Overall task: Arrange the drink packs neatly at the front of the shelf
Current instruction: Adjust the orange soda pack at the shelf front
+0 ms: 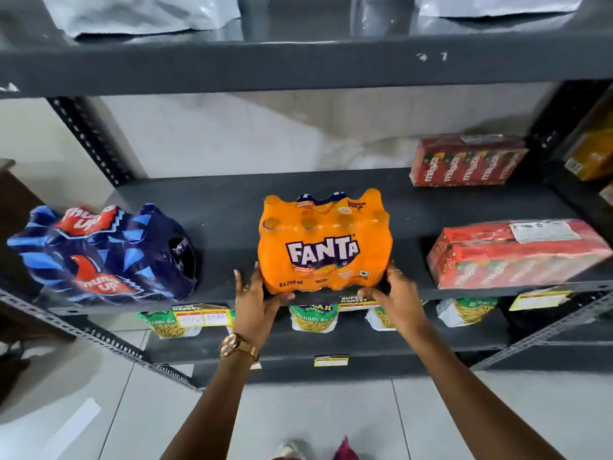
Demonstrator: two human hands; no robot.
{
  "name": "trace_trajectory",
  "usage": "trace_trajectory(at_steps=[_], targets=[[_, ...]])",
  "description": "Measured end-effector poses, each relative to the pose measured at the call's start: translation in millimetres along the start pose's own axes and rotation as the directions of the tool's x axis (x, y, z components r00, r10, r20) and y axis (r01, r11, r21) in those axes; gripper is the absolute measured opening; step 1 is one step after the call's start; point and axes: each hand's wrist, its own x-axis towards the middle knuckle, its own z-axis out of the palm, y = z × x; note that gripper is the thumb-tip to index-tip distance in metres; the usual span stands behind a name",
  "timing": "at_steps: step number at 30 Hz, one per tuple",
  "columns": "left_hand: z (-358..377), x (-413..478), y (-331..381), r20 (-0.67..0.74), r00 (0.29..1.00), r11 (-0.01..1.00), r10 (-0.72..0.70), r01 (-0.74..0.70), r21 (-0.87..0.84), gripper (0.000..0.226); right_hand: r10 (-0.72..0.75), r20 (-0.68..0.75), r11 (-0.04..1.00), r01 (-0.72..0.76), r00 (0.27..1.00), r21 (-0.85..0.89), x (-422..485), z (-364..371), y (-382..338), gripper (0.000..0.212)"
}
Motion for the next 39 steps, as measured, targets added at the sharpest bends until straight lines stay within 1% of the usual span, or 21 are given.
trace_trajectory(at_steps=[5, 8, 10, 13, 15, 16, 17, 19, 20, 22, 23, 24, 25, 26, 27, 29, 31, 32, 34, 36, 39], targets=[[-0.3, -9.6, 2.1, -0.060, 0.997, 0.999, 0.040, -0.042, -0.023, 0.051, -0.066, 0.017, 0.996, 0.067, 0.998, -0.064, -2.9, -6.1, 7.3, 0.053], [0.8, -10.2, -2.7, -0.058, 0.996, 0.998, 0.062, -0.062, -0.005, 0.049, -0.077, 0.049, 0.995, 0.080, 0.996, -0.065, -2.3, -9.9, 11.6, 0.052], [1.7, -9.0, -4.3, -0.064, 0.997, 0.999, 0.035, -0.035, -0.004, 0.048, -0.085, 0.037, 0.992, 0.088, 0.996, -0.091, -1.5, -9.5, 14.8, 0.053], [3.6, -9.5, -5.0, -0.039, 0.999, 1.000, -0.008, 0.009, 0.015, 0.054, -0.064, 0.036, 0.993, 0.068, 0.997, -0.098, -3.1, -8.2, 13.2, 0.057], [3.2, -12.1, 2.5, -0.014, 1.000, 0.998, -0.015, 0.015, 0.064, 0.073, -0.067, 0.033, 0.995, 0.069, 0.997, -0.077, -3.4, -9.2, 8.3, 0.058], [3.9, -16.9, 8.5, -0.038, 0.999, 0.994, -0.012, 0.016, 0.106, 0.086, -0.080, 0.041, 0.995, 0.083, 0.996, -0.055, -5.5, -10.8, 5.3, 0.062], [8.8, -25.3, 17.4, -0.107, 0.994, 0.987, 0.008, 0.009, 0.161, 0.091, -0.094, 0.056, 0.995, 0.095, 0.994, -0.009, -11.4, -17.2, 3.8, 0.068], [20.2, -48.8, 36.2, -0.280, 0.945, 0.956, 0.169, -0.088, 0.279, 0.079, -0.132, 0.040, 0.985, 0.127, 0.990, 0.115, -30.1, -36.3, 5.6, 0.079], [27.8, -62.3, 46.6, -0.304, 0.901, 0.920, 0.310, -0.204, 0.335, 0.075, -0.149, -0.022, 0.978, 0.151, 0.989, 0.147, -41.4, -49.2, 10.8, 0.077], [56.1, -86.3, 77.4, -0.196, 0.798, 0.800, 0.570, -0.486, 0.351, 0.071, -0.155, -0.247, 0.968, 0.197, 0.957, 0.154, -65.5, -92.5, 29.3, 0.051], [72.3, -94.0, 94.1, -0.103, 0.778, 0.765, 0.620, -0.570, 0.299, 0.069, -0.143, -0.388, 0.965, 0.216, 0.911, 0.151, -72.1, -117.7, 42.0, 0.038], [88.1, -98.5, 111.1, -0.009, 0.795, 0.775, 0.606, -0.587, 0.235, 0.069, -0.109, -0.521, 0.961, 0.224, 0.847, 0.163, -75.4, -142.6, 56.2, 0.030], [107.3, -101.7, 132.4, 0.055, 0.833, 0.816, 0.551, -0.551, 0.178, 0.070, -0.049, -0.618, 0.957, 0.215, 0.785, 0.197, -76.7, -172.4, 72.5, 0.028], [122.8, -100.7, 148.3, 0.083, 0.877, 0.868, 0.473, -0.480, 0.126, 0.072, 0.021, -0.669, 0.952, 0.190, 0.743, 0.240, -74.4, -195.1, 87.1, 0.033], [141.7, -95.1, 165.0, 0.081, 0.919, 0.916, 0.387, -0.393, 0.084, 0.075, 0.076, -0.678, 0.955, 0.143, 0.732, 0.261, -69.7, -218.8, 104.2, 0.043], [173.5, -75.0, 184.8, 0.049, 0.976, 0.976, 0.214, -0.216, 0.034, 0.083, 0.144, -0.547, 0.975, -0.022, 0.825, 0.222, -56.8, -248.9, 136.0, 0.071], [200.8, -52.7, 197.3, 0.054, 0.995, 0.996, 0.080, -0.082, 0.037, 0.085, 0.154, -0.327, 0.988, -0.151, 0.932, 0.035, -41.7, -264.6, 163.9, 0.087], [212.7, -46.3, 203.0, 0.053, 0.997, 0.994, 0.059, -0.063, 0.084, 0.080, 0.155, -0.236, 0.982, -0.175, 0.959, -0.065, -36.1, -269.2, 174.9, 0.085], [224.8, -38.7, 205.4, 0.025, 0.997, 0.988, 0.069, -0.072, 0.138, 0.065, 0.120, -0.140, 0.978, -0.142, 0.983, -0.153, -23.6, -269.1, 182.5, 0.066], [228.7, -37.1, 208.5, 0.017, 0.998, 0.990, 0.063, -0.065, 0.125, 0.058, 0.050, -0.140, 0.981, -0.074, 0.989, -0.177, -14.3, -270.7, 183.8, 0.047], [228.1, -33.9, 208.5, 0.024, 0.999, 0.996, 0.046, -0.048, 0.071, 0.055, 0.024, -0.127, 0.983, -0.047, 0.992, -0.179, -7.1, -273.4, 183.8, 0.037]])
